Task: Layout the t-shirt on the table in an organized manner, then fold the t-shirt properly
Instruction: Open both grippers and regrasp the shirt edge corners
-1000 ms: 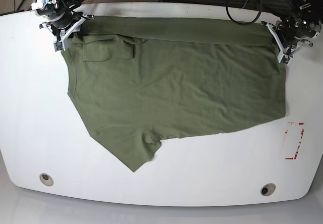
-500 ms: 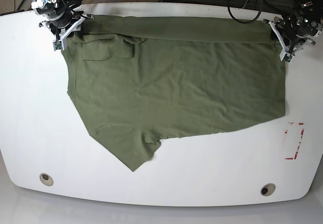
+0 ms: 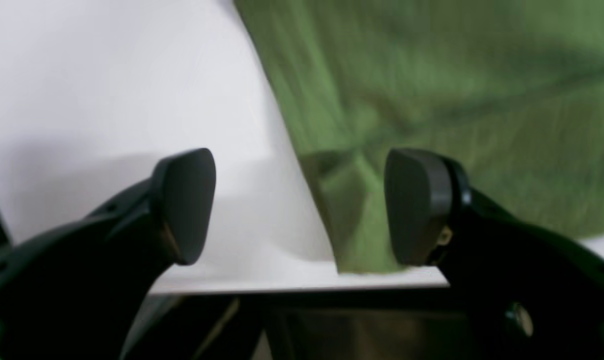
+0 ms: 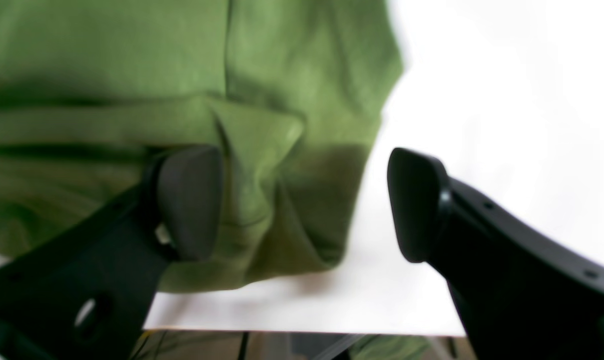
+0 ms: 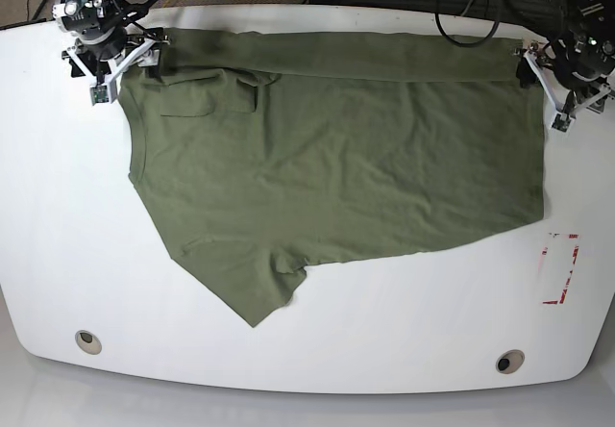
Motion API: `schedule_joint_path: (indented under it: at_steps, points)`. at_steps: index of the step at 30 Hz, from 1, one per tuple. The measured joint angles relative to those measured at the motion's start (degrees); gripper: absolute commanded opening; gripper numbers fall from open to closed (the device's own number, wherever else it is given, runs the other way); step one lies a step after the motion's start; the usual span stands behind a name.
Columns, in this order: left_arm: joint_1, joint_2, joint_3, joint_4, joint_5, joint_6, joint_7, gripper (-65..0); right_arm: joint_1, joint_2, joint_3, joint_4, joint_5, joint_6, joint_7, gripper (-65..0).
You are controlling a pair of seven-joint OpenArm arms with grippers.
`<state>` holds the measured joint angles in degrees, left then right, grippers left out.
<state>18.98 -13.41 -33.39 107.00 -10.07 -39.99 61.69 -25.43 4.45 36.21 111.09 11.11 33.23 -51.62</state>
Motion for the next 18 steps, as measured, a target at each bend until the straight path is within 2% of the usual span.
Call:
schedule_joint_path:
  at_steps: [6,18]
  points:
    - [-3.8,0.0,-0.1,1.1,-0.2,0.0,6.1,-15.1,0.4,0.2,-0.1,1.3,0.2,0.3,0.0,-16.2]
    - [-5.5,0.2,0.0,1.3,-0.3,0.0,6.6,-15.1,2.8,0.2,-0.3,1.3,0.0,0.5,0.0,-16.2]
